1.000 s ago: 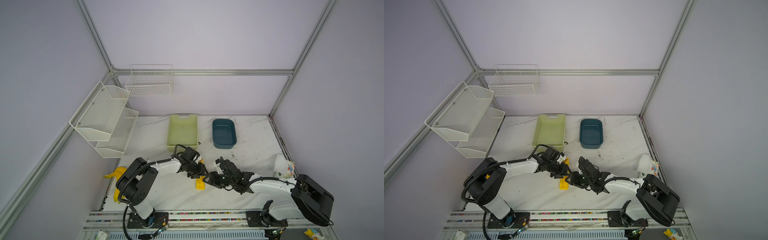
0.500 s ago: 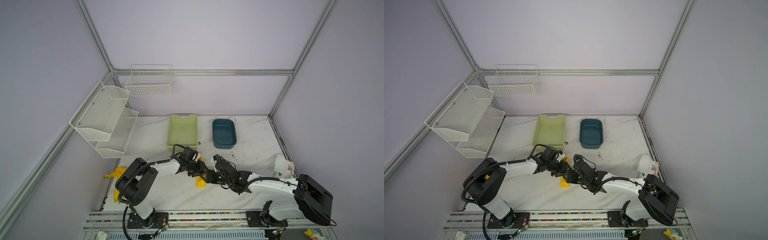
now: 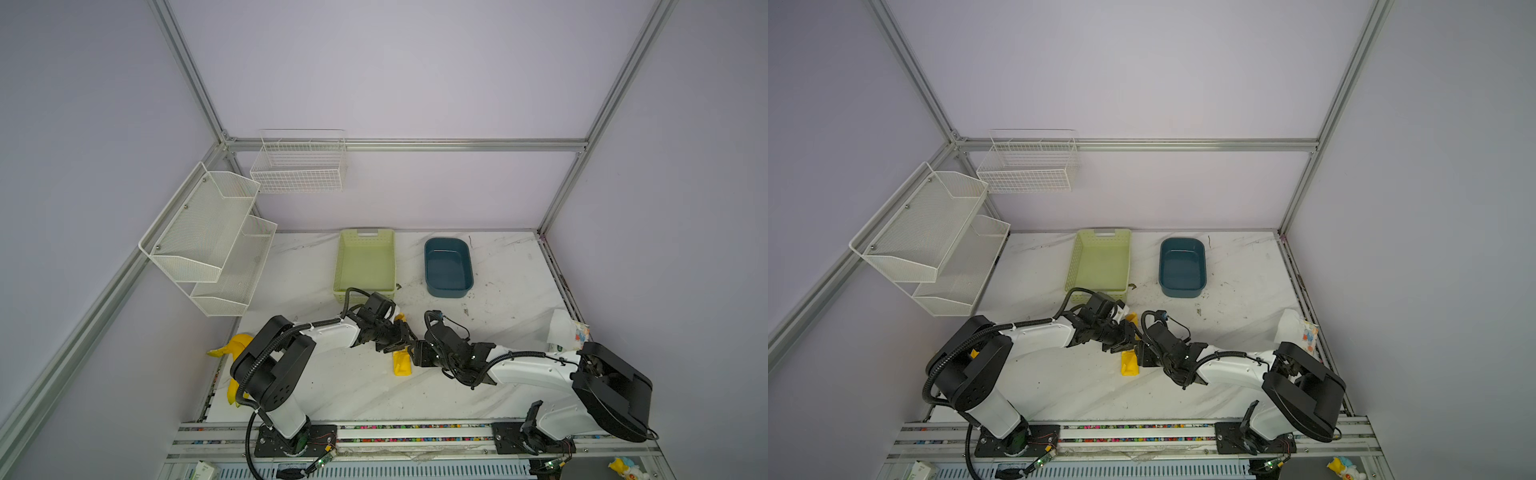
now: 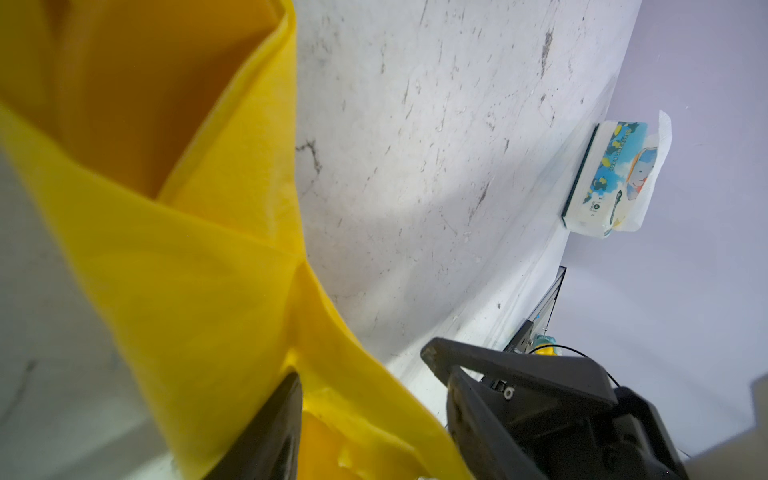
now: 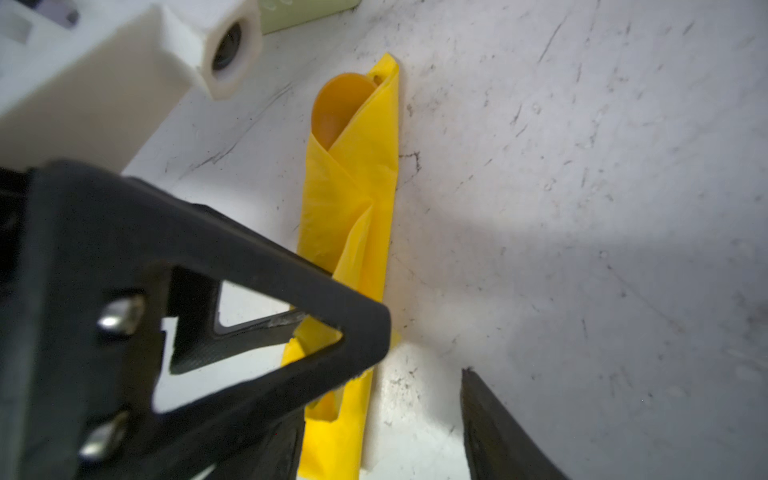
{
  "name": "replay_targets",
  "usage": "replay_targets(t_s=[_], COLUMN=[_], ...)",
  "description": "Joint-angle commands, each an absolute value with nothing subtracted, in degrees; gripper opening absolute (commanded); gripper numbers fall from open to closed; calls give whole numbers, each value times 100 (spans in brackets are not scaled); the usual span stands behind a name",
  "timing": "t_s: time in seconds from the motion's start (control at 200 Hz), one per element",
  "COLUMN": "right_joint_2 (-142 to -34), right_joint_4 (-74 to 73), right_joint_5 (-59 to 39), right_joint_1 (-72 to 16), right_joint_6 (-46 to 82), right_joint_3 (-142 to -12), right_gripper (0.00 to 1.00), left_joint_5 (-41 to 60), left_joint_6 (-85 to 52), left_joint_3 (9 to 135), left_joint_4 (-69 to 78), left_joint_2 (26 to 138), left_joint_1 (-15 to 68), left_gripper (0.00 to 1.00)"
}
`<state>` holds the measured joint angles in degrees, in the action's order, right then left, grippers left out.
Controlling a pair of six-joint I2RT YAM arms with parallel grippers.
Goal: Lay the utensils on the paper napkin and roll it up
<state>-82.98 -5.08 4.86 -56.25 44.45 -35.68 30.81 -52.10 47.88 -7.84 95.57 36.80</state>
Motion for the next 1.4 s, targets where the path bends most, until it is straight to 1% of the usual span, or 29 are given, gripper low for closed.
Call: replay_targets(t_s=[0.0, 0.21, 0.34, 0.665, 0.86, 0.965, 1.105, 1.395], right_joint_2=[-8392, -8460, -8481, -8597, -8319, -8156, -8406, -8976], right_joint_4=[-534, -496, -655, -898, -976, -1074, -1186, -1258], right_joint_5=[855, 747, 282, -442, -930, -1322, -1955, -2343], right_joint_1=[-5566, -5438, -5164, -4839, -4511, -4303, -4127, -3987], right_joint_6=[4617, 4718, 4649, 4603, 4667, 4621, 4522, 4575], right_joint_3=[-3749, -3669, -3528, -3438, -3296, -3298, -3463, -3770], right_gripper=[56, 42, 37, 29, 28, 29, 37, 37], left_joint_5=[3353, 3353, 3349, 3355, 3323, 3322, 3349, 3357], left_joint_6=[-5159, -5150, -5150, -5142, -5111, -5098, -5080, -5036], left_joint_3=[4590, 4603, 4591, 4572, 4536, 4538, 4569, 4597], left_joint_4=[-916, -937, -939, -939, -987, -1014, -1021, -1093], left_joint_2=[9545, 9517, 9501, 9483, 9483, 9500, 9553, 9563], left_joint_1=[3765, 3770, 3773, 3771, 3766, 3770, 3768, 3767], left_gripper=[55, 55, 55, 53, 47, 45, 44, 42])
